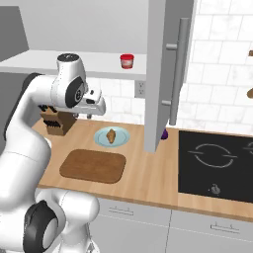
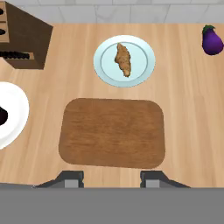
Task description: From the different types of pastries on the counter, select a croissant and place it on the cutting board. Then retrieve a jar of jam from the cabinet and place it alongside the croissant on the cutting board.
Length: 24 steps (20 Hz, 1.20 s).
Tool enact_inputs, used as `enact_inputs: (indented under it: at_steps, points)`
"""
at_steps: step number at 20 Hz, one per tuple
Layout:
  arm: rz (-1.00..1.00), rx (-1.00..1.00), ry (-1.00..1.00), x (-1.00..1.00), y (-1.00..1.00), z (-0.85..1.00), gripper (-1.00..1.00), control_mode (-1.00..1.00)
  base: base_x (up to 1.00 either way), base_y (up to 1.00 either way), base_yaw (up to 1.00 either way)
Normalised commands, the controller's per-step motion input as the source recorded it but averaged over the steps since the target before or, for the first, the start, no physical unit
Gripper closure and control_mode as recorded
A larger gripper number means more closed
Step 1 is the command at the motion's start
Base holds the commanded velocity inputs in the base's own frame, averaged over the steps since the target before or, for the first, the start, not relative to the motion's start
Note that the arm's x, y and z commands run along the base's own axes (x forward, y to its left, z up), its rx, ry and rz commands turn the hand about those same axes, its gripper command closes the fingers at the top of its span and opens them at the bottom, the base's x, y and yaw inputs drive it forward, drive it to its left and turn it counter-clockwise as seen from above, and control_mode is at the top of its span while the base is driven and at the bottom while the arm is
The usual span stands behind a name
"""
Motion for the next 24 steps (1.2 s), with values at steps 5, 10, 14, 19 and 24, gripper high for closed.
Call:
enact_inputs:
  at_steps: [5,10,14,19,24]
  points:
    - [0.00,-0.01,0.00,0.00,0.00,-0.41,-1.00,-1.00,0.00,0.00,0.00]
    - [0.00,-0.13,-0.07,-0.04,0.00,-0.81,-1.00,-1.00,0.00,0.00,0.00]
    - [0.00,-0.12,-0.09,0.03,0.00,-0.67,-1.00,-1.00,0.00,0.00,0.00]
    - [0.02,0.00,-0.09,0.59,0.00,-0.41,-1.00,-1.00,0.00,0.00,0.00]
    - [0.03,0.00,-0.05,0.86,0.00,-0.14,-1.00,-1.00,0.00,0.00,0.00]
